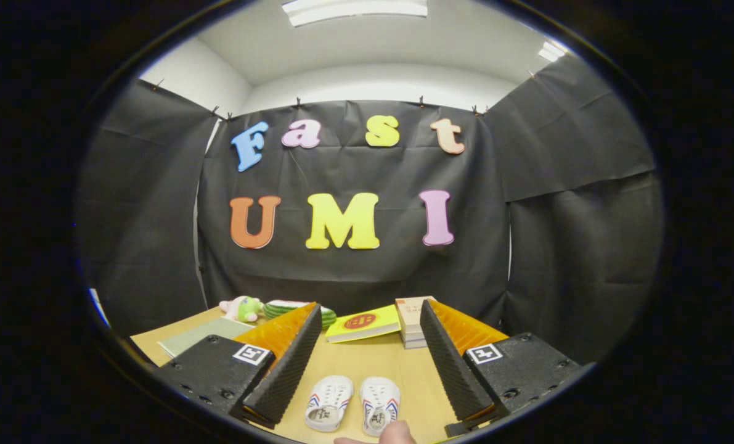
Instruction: Open the storage box then place both shoes into the box .Put the left shoe in first, then the right shoe, with the right side of both shoes facing outward in a uniform manner.
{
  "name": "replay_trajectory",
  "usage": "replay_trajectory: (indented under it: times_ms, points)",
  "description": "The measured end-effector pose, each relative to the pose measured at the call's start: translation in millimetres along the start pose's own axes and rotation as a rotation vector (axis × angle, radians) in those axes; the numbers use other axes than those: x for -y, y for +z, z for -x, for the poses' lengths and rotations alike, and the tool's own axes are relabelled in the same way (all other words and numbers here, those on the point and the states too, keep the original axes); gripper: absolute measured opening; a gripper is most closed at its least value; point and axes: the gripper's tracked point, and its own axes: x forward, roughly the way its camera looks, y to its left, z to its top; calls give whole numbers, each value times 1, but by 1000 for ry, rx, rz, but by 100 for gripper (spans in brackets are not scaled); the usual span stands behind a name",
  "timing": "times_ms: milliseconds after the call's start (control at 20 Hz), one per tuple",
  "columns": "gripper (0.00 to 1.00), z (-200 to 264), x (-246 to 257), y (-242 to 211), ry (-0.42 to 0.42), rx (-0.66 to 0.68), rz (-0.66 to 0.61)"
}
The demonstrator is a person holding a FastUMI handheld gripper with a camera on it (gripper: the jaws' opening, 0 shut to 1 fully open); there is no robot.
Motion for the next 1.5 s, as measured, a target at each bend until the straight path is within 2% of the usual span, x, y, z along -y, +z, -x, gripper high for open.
replay_trajectory:
  times_ms: [200, 550, 800, 1050, 1200, 1350, 1500]
  points:
    - [100, -2, -5, -1, 24, -5, 4]
    - [100, -10, -28, -17, 125, -70, -55]
    - [100, -16, -61, -32, 263, -131, -122]
    - [100, -21, -104, -67, 474, -283, -232]
    - [100, -27, -120, -91, 548, -380, -290]
    - [97, -24, -139, -122, 629, -533, -381]
    - [97, -23, -150, -151, 677, -654, -450]
